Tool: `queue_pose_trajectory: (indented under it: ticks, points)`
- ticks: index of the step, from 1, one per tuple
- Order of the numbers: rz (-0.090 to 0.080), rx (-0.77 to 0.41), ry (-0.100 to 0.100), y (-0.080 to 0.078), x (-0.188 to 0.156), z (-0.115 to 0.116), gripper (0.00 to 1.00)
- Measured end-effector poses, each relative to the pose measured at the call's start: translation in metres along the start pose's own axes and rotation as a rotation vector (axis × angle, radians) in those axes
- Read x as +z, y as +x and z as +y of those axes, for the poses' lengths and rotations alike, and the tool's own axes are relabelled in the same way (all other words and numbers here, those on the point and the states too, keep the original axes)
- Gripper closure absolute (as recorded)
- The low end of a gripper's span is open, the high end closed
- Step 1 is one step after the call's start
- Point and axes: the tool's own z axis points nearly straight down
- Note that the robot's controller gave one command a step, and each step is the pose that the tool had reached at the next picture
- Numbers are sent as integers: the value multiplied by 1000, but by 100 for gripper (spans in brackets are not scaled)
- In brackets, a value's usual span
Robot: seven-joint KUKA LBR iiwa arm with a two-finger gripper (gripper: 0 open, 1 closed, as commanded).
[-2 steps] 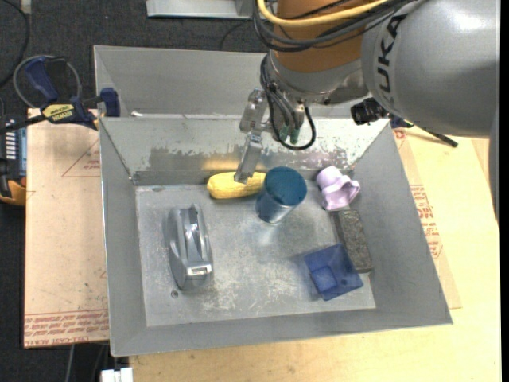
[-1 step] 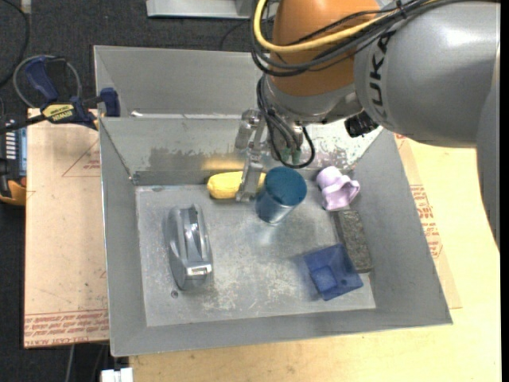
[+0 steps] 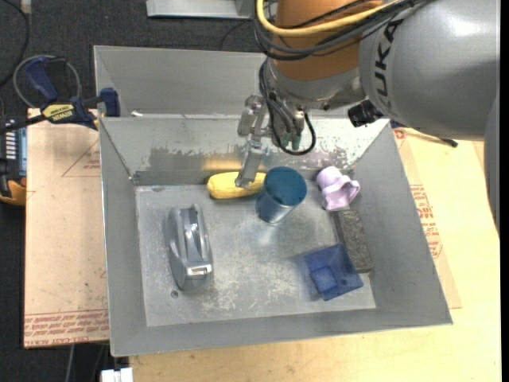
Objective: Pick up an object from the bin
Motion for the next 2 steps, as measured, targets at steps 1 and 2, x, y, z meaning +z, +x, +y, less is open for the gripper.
queue_pose_trajectory:
  ticks: [1, 2]
  points:
    - [2, -16, 0, 19, 62, 21, 100]
    - [2, -16, 0, 19, 62, 21, 100]
